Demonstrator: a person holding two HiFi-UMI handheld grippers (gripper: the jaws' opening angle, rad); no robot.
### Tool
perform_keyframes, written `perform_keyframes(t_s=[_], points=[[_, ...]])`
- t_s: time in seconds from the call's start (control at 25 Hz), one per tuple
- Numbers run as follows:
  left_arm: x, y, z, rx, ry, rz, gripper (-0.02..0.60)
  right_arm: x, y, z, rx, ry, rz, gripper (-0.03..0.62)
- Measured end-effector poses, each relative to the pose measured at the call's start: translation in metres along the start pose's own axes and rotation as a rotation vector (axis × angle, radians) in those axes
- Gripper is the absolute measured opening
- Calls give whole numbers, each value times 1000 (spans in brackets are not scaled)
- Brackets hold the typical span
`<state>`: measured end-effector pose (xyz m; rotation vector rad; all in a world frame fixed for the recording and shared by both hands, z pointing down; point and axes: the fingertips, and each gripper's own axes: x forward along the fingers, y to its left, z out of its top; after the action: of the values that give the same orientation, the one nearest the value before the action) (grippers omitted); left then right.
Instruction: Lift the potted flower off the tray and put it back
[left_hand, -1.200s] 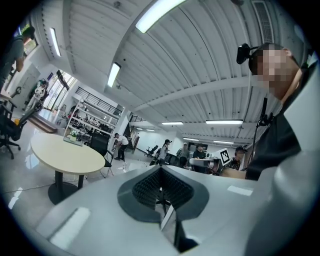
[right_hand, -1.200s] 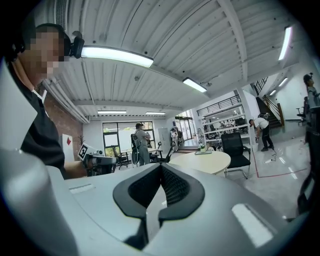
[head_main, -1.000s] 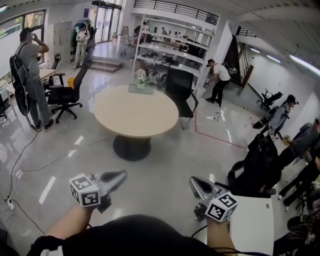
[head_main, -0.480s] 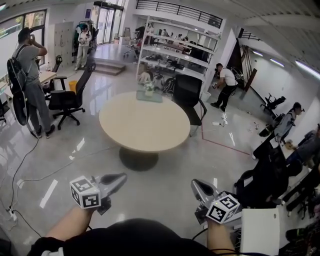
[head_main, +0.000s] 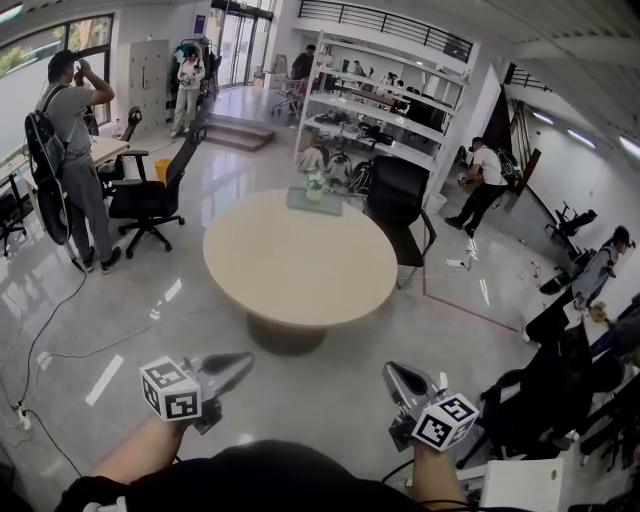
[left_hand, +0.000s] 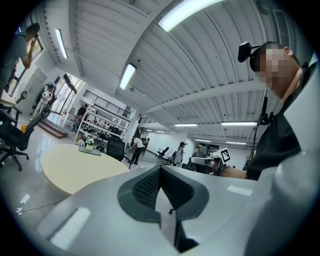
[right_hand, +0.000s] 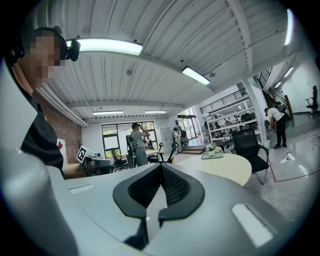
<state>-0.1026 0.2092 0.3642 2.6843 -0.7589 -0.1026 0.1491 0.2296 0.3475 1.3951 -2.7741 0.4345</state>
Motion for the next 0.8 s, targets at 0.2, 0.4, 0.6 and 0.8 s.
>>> perform_keyframes(t_s=[0.2, 0.4, 0.6, 0.8], points=[[63, 7, 16, 9, -29, 61, -2, 25, -70, 34, -25, 4, 81, 15], [126, 13, 28, 8, -61, 113, -2, 34, -142, 60, -32, -2, 123, 15], [177, 18, 29, 16, -50, 134, -2, 41, -193, 65, -16, 5, 153, 15], [214, 34, 30, 8, -20, 131, -2, 51, -231, 64, 17, 16, 141, 15]])
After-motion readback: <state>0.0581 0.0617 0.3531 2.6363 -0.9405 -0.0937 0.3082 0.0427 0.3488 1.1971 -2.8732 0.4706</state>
